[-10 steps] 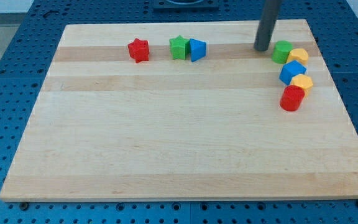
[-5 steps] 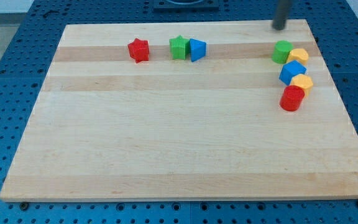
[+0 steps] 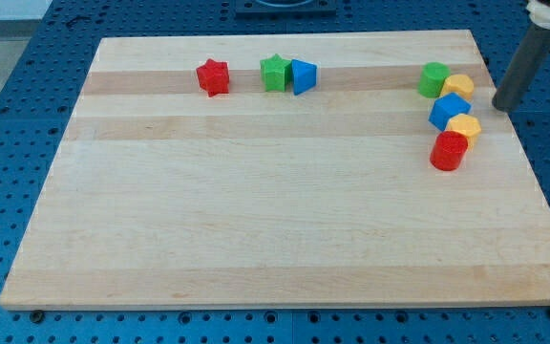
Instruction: Push the yellow heart along with blue cube and green circle a bit left
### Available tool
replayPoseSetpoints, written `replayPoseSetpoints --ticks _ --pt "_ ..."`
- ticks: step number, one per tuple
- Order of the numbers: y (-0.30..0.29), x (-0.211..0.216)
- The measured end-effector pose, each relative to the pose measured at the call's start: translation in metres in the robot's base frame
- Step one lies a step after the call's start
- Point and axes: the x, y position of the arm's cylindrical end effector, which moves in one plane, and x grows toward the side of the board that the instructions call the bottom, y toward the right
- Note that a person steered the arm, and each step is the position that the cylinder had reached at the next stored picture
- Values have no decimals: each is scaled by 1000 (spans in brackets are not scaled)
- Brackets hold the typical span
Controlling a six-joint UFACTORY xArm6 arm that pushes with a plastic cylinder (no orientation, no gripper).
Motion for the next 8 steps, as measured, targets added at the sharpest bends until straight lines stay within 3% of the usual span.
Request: replayPoseSetpoints --ticks 8 --pt "-17 -15"
